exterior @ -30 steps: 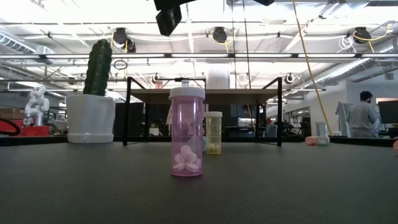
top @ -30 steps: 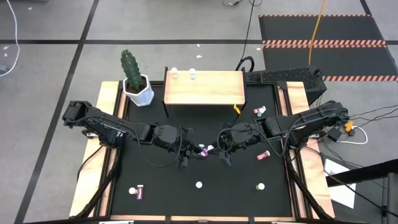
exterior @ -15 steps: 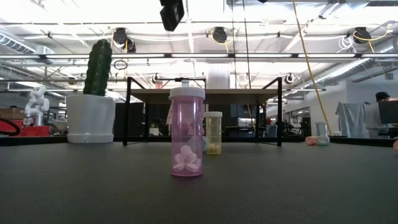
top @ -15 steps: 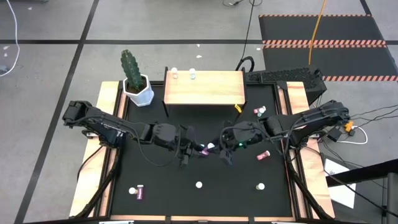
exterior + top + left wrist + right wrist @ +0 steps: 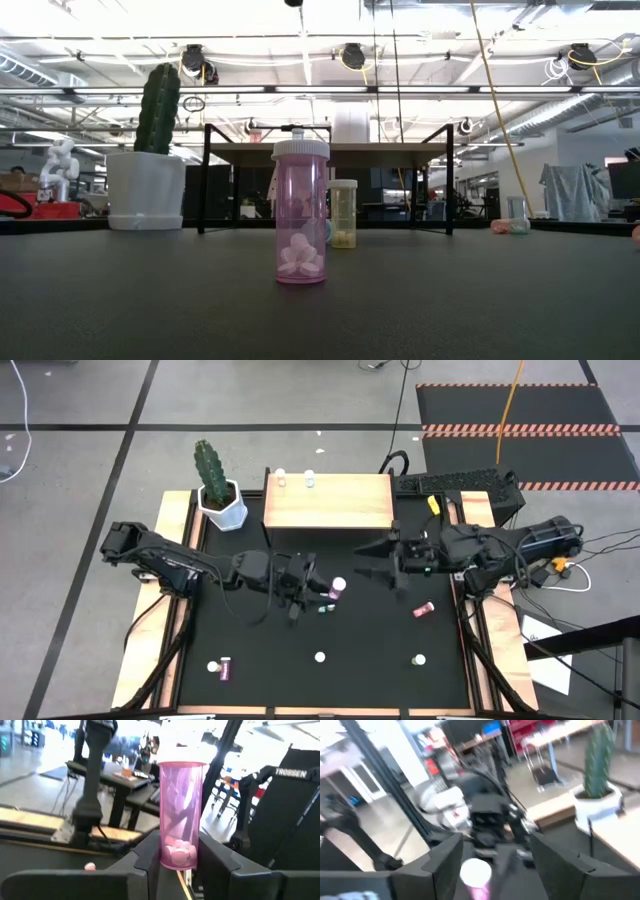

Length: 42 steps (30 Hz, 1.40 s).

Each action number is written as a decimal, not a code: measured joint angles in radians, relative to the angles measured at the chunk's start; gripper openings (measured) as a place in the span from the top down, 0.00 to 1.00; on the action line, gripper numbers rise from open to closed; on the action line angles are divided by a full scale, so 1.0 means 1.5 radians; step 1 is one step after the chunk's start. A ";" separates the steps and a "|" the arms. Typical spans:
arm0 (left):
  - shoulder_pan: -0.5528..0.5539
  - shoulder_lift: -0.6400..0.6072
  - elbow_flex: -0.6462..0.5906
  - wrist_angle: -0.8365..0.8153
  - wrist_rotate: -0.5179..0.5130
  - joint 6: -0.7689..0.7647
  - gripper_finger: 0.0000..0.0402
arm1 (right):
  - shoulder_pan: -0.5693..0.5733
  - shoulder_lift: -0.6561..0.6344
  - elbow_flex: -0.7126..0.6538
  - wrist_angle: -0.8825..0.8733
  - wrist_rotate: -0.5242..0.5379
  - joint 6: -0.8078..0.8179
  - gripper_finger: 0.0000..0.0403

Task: Pick and place medicine bottles onto shelf by color
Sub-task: Put the top pink pill bottle on the shelf

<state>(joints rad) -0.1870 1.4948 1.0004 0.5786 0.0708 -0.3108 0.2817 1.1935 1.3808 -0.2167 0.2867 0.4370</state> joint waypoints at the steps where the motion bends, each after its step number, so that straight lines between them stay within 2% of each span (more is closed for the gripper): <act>1: 0.003 0.000 0.000 0.009 0.000 0.002 0.75 | 0.004 0.001 0.000 0.013 0.000 -0.013 0.42; 8: 0.030 0.000 0.000 0.050 -0.003 0.026 0.73 | 0.023 0.056 -0.001 0.092 -0.002 -0.114 0.41; 17: 0.037 -0.001 0.000 0.052 0.006 0.069 0.75 | 0.000 0.078 -0.001 0.091 0.000 -0.114 0.41; 26: 0.035 -0.001 0.000 0.052 0.007 0.111 0.73 | -0.016 0.086 0.000 0.082 -0.019 -0.106 0.45; 33: 0.035 -0.001 0.000 0.052 0.007 0.120 0.73 | -0.018 0.086 -0.001 0.068 -0.019 -0.085 0.53; 42: 0.035 -0.001 0.000 0.048 0.005 0.123 0.73 | -0.018 0.087 -0.001 0.047 -0.020 -0.053 0.70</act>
<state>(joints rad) -0.1341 1.4937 1.0004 0.6510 0.0788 -0.1261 0.2550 1.3243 1.3800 -0.1467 0.2573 0.3580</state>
